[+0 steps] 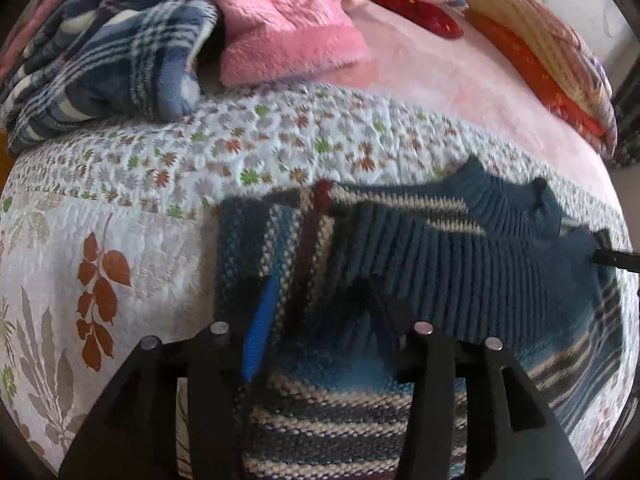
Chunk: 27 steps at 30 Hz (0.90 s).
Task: Fold small clothes
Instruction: 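Fold the held hem up toward the collar with both tools and release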
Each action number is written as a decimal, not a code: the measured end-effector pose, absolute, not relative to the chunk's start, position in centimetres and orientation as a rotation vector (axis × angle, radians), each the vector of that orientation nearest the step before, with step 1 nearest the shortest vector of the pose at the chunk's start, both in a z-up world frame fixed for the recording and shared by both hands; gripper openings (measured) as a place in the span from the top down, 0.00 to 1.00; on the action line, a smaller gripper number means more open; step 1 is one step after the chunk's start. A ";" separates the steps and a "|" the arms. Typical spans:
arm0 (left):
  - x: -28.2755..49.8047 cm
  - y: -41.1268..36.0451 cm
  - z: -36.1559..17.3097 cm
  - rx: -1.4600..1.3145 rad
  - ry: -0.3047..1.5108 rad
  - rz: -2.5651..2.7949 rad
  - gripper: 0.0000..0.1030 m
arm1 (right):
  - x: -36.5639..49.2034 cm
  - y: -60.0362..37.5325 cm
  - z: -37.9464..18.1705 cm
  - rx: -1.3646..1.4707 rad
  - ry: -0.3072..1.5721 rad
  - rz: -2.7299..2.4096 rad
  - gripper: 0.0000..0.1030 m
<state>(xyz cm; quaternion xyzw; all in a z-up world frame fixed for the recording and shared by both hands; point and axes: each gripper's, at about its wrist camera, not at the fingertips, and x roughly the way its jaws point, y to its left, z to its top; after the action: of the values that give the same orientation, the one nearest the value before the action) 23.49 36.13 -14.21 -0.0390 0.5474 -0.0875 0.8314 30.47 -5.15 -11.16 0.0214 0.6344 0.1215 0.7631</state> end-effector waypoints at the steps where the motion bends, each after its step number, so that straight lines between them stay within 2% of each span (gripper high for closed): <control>1: 23.5 35.8 -14.1 -0.074 1.151 -0.196 0.68 | 30.3 -4.6 -11.2 0.029 1.373 0.285 0.80; 2: 23.4 35.4 -14.0 -0.067 1.142 -0.220 0.82 | 30.1 -4.4 -11.1 0.029 1.368 0.298 0.87; 5: 23.4 34.3 -13.7 -0.006 1.120 -0.228 0.91 | 29.8 -4.1 -10.0 -0.001 1.323 0.307 0.90; 10: 23.7 35.1 -11.8 -0.091 1.016 -0.221 0.92 | 30.4 -7.0 -6.3 0.193 1.209 0.315 0.91; 13: 24.4 35.0 -10.6 -0.116 0.943 -0.196 0.92 | 30.9 -7.9 -5.6 0.215 1.182 0.274 0.91; 18: 26.1 34.3 -12.7 -0.084 1.025 -0.162 0.91 | 31.9 -8.9 -8.1 0.246 1.220 0.197 0.91; 24: 26.0 34.5 -13.9 -0.101 1.062 -0.148 0.86 | 31.7 -8.3 -11.8 0.201 1.274 0.137 0.87; 25: 25.9 34.8 -13.7 -0.122 1.070 -0.152 0.81 | 31.5 -8.4 -11.6 0.205 1.270 0.138 0.86; 27: 25.0 35.4 -13.0 -0.153 1.076 -0.159 0.63 | 31.1 -8.7 -10.8 0.201 1.270 0.139 0.80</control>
<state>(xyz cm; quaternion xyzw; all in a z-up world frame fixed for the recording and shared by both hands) 25.03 35.39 -12.97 -0.0726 0.5112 -0.0754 0.8531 31.15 -8.71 -10.79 0.0938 0.5917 0.0648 0.7980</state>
